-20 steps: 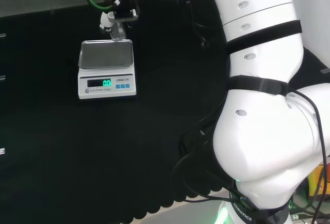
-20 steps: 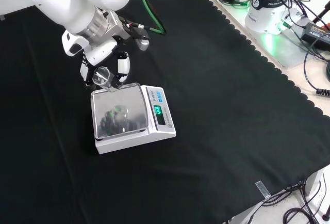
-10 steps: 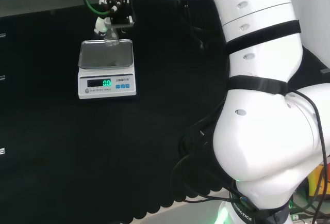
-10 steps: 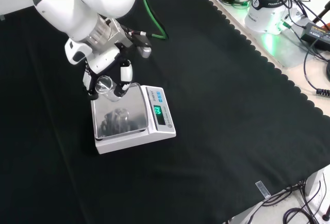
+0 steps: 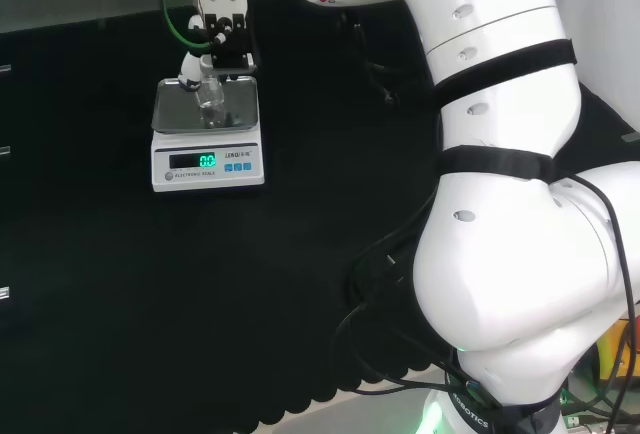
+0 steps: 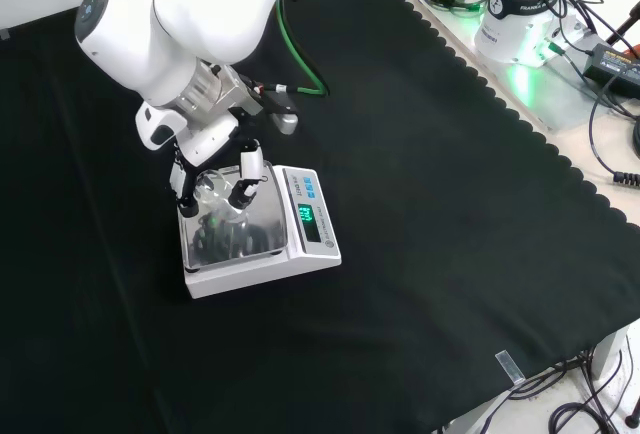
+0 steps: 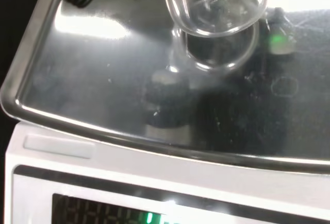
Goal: Put the beaker on the electronic balance.
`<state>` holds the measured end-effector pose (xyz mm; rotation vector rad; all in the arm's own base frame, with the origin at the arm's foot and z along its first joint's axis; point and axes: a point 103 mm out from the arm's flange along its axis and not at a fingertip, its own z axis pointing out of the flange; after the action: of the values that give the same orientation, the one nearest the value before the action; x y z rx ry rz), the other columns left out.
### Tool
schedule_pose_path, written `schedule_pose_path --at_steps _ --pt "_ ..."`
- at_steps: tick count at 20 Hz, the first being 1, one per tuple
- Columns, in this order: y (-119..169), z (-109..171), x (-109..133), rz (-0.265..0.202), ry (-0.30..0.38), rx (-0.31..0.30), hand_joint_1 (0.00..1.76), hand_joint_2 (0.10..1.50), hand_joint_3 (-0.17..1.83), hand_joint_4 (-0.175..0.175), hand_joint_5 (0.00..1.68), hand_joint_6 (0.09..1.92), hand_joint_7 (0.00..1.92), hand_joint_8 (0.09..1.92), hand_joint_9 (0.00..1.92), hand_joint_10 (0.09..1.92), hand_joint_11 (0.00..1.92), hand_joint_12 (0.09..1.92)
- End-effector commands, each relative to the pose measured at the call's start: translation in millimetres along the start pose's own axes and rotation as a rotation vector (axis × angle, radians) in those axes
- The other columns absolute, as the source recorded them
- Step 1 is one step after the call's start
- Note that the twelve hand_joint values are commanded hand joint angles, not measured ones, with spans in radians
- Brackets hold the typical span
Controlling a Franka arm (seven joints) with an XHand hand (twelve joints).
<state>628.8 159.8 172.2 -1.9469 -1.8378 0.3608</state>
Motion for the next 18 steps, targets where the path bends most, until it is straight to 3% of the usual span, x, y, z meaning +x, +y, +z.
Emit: schedule_pose_path --at_steps 1,5,10,14,18 --pt "0 9 -1 -0.03 0.028 -0.031 1.1 0.76 0.83 -0.175 0.29 0.09 0.6 0.84 0.93 0.63 0.96 1.09" --pt "-3 9 -5 -0.033 0.019 -0.024 1.1 0.75 0.83 -0.175 0.27 0.09 0.57 0.85 0.86 0.67 0.91 1.13" --pt "-15 -5 -2 -0.042 -0.046 -0.042 1.03 0.66 0.87 -0.163 0.24 0.09 0.51 0.86 0.62 0.78 0.7 1.27" --pt "-25 -21 -1 -0.051 -0.069 -0.051 0.99 0.57 0.83 -0.128 0.19 0.09 0.08 0.81 0.29 0.88 0.4 1.39" --pt "-34 -32 1 -0.052 -0.105 -0.042 0.96 0.54 0.8 -0.116 0.16 0.09 0.0 0.71 0.19 0.91 0.31 1.42"
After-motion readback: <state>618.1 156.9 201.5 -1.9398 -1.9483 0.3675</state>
